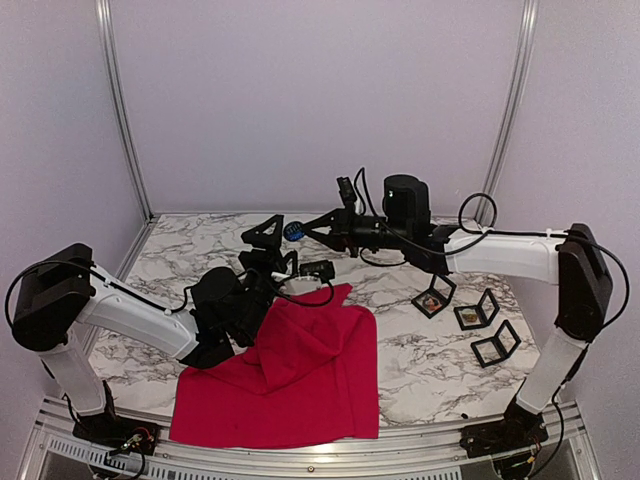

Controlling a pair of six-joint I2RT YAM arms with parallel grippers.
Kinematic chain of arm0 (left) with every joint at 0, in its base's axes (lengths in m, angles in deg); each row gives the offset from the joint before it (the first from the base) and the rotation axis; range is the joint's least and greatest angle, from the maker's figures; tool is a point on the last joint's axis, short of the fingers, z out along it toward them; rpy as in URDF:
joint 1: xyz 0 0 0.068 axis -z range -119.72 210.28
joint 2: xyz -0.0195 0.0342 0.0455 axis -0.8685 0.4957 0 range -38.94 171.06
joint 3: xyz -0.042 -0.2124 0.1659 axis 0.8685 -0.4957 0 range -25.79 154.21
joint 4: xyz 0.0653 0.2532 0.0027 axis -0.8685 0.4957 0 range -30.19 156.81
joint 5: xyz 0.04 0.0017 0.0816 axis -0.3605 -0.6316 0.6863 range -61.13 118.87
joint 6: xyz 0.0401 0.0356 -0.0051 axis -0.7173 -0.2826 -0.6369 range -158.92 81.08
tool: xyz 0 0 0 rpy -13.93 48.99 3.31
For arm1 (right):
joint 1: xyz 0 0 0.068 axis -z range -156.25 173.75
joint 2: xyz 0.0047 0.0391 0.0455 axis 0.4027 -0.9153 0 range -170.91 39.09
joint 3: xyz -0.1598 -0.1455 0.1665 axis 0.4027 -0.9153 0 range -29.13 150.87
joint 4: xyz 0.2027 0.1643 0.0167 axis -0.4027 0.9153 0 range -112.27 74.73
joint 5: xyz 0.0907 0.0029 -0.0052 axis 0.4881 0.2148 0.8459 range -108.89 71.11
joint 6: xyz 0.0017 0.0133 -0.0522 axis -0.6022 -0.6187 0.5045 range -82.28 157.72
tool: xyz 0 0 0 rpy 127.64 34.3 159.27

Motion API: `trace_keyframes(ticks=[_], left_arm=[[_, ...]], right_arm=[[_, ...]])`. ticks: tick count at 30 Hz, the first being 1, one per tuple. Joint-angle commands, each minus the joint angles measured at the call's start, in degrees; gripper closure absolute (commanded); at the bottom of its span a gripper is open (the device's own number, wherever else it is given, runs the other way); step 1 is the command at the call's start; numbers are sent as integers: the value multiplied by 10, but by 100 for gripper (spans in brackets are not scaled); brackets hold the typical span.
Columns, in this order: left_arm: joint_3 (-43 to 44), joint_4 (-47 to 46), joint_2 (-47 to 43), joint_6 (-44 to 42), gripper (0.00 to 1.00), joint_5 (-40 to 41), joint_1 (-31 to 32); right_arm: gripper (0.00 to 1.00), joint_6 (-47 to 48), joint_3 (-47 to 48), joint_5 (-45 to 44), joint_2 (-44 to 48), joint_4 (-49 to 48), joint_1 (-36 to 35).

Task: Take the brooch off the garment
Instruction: Pass from the left arm to the right, then place the brooch in the brooch box.

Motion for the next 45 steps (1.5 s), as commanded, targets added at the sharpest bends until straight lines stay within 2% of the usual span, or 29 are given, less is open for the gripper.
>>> trace_keyframes(ticks=[1, 6, 13, 15, 18, 23, 29, 35, 45], left_arm=[[8, -58, -17, 55, 1, 69, 4], [31, 88, -53, 190, 1, 143, 4], [56, 321, -122, 414, 1, 165, 4], [69, 415, -153, 514, 1, 148, 2], [80, 534, -194, 607, 1, 104, -2], [85, 632, -244, 703, 1, 61, -12], [113, 754, -307, 883, 1, -70, -85], [123, 828, -331, 959, 1, -178, -142], [114, 831, -338, 978, 1, -243, -170]], right_arm=[[100, 47, -8, -51, 45, 44, 6], [100, 81, -31, -98, 81, 87, 10], [100, 90, -88, -142, 137, 112, 14], [100, 91, -103, -161, 155, 121, 14], [100, 97, -120, -189, 178, 147, 15], [100, 98, -150, -238, 219, 199, 16], [100, 79, -193, -290, 270, 279, 18], [100, 38, -236, -356, 330, 369, 24], [100, -61, -352, -354, 457, 440, 102]])
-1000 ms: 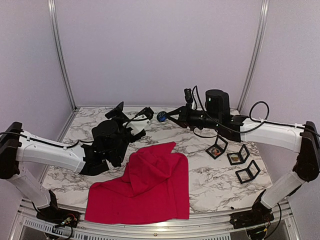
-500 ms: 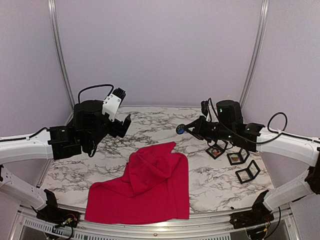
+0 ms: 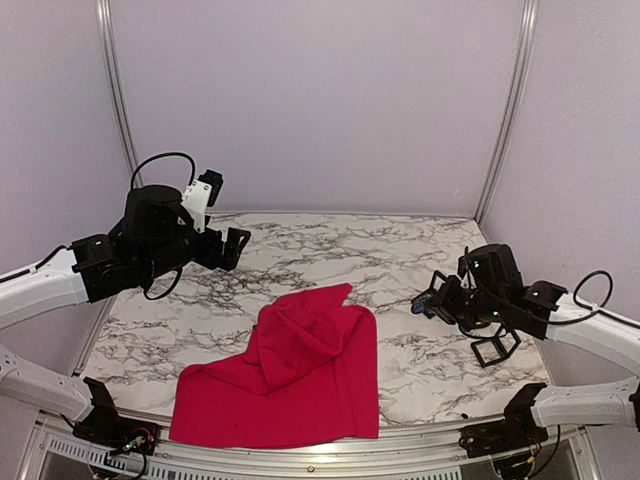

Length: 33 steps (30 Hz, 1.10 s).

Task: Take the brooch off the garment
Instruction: Place the brooch in the brooch box.

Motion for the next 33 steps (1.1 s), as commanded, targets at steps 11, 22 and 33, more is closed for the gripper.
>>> trace_keyframes(ticks=[11, 22, 33], left_arm=[[-12, 10, -4, 31, 1, -65, -21], [-17, 2, -1, 41, 1, -80, -29], [-18, 0, 8, 47, 1, -90, -35]], right_arm=[[100, -83, -72, -59, 99, 103, 104], [100, -87, -97, -102, 108, 130, 224], [100, -89, -119, -115, 105, 145, 266]])
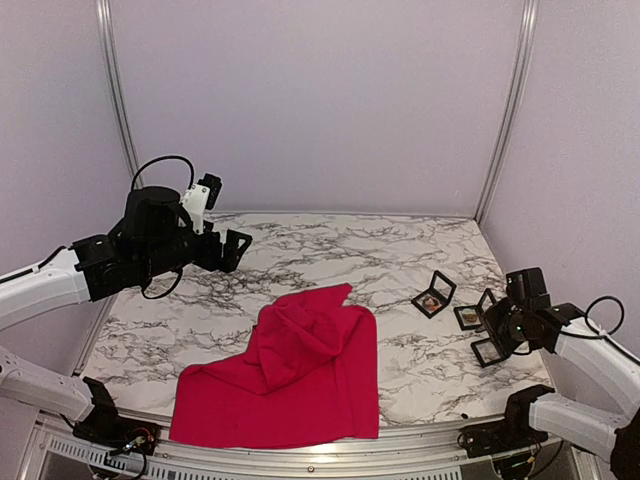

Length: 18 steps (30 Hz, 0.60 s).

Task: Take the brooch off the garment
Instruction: Place the brooch in the brooch box.

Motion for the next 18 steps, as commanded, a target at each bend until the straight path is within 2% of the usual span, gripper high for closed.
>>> trace_keyframes(ticks=[1, 18], left_arm=[[-6, 0, 7, 7, 1, -14, -5], [-8, -1, 12, 10, 1, -20, -9]], right_arm=[[100, -16, -16, -14, -3, 20, 9], [100, -41, -51, -23, 18, 5, 9]])
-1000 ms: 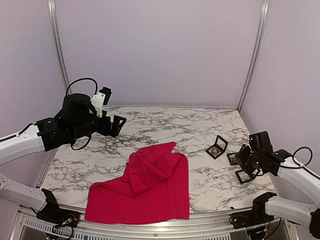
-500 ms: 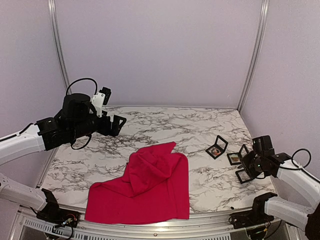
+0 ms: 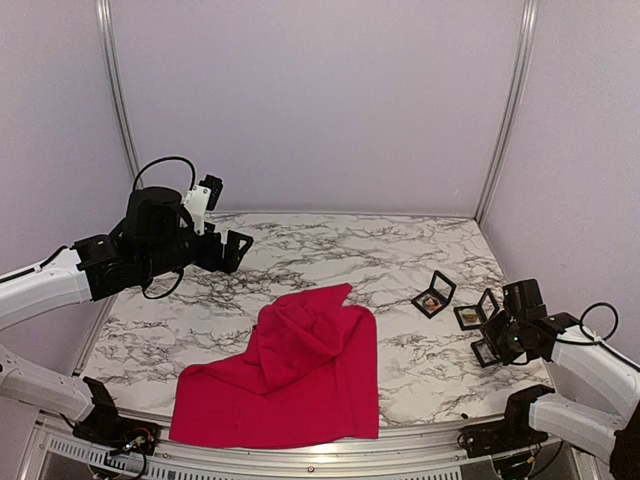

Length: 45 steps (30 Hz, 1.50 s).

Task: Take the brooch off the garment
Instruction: Place the brooch in the brooch box.

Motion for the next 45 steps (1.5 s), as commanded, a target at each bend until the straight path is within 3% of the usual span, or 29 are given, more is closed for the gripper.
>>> trace_keyframes(ticks=[1, 45], left_arm=[[-8, -1, 8, 3, 1, -8, -5], [-11, 1, 5, 8, 1, -17, -6]], right_arm=[[100, -22, -1, -21, 20, 11, 7], [100, -38, -49, -40, 79, -5, 7]])
